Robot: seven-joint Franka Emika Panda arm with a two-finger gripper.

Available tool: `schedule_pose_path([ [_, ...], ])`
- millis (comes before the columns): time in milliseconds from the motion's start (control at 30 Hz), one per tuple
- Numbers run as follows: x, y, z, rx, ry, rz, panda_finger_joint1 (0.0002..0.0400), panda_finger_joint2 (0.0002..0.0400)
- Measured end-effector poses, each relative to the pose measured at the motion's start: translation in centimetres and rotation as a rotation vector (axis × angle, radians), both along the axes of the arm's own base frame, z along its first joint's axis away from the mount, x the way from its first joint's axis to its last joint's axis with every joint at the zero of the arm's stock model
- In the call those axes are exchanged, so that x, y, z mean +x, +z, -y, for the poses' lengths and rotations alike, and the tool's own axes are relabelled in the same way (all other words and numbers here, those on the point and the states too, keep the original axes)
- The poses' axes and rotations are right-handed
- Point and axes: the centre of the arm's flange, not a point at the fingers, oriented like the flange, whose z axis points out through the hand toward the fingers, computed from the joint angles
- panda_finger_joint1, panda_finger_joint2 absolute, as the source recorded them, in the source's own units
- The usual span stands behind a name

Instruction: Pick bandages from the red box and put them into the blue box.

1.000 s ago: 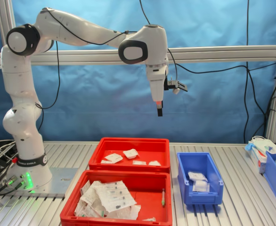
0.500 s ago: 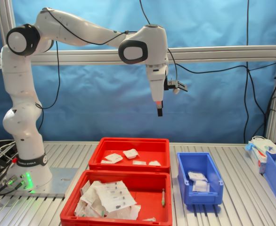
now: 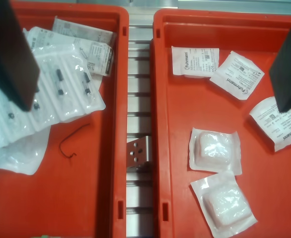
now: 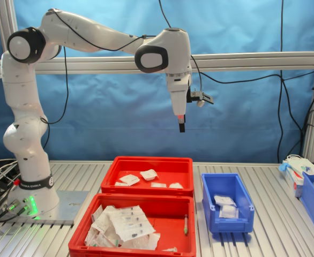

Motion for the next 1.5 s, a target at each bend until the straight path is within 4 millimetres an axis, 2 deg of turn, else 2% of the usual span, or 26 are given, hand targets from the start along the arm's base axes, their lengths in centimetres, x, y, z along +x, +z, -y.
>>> schedule_pose_path([
  [833,0.0,-0.2,0.0,0.0,0.001,-0.003,0.04,0.04],
  [1000,-0.3,-1.1,-0.3,0.001,0.004,-0.021,0.04,0.04],
  [1233,-0.3,-3.4,-1.0,-0.003,0.013,-0.015,0.04,0.04],
  [1367,0.1,-5.1,-1.9,-0.01,0.024,0.018,0.04,0.04],
  [1500,0.2,-7.7,-3.7,-0.017,0.049,0.037,0.04,0.04],
])
